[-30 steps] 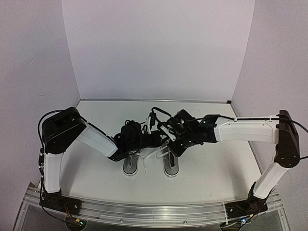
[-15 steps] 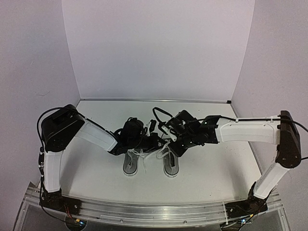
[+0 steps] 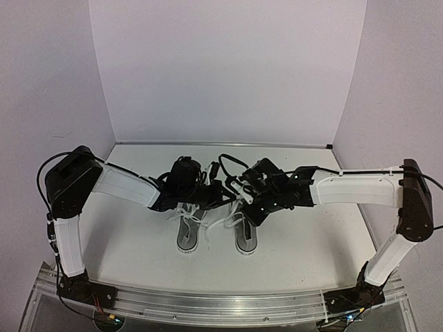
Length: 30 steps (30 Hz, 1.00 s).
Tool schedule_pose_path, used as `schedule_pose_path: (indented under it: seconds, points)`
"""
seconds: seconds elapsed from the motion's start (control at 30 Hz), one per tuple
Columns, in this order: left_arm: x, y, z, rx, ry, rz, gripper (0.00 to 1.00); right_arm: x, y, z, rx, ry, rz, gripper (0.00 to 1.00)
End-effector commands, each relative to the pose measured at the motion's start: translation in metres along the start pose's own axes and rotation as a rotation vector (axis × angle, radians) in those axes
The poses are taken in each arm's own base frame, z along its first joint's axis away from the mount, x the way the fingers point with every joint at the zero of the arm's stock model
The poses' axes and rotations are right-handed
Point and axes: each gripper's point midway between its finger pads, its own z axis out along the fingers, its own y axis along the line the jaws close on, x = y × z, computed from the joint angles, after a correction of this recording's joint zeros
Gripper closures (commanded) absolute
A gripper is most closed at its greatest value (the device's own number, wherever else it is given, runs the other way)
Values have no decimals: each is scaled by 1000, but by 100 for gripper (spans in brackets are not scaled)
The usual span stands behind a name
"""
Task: Tie the shoes
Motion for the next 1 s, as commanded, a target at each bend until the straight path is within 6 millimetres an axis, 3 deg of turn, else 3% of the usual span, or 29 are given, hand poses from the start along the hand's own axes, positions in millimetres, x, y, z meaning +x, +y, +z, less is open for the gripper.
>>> schedule_pose_path:
  seconds: [0.0,0.53,0.97]
  points:
    - [-20,-21,-10,30,-13,50,100,-23,3,-19,-33,-95,-11,100]
    - [-16,-17,17,90,60,48,100,-21,5,-14,-37,-87,-28,100]
    - [29,-11,11,77,250,29,100,-18,1,-15,-11,-91,-27,100]
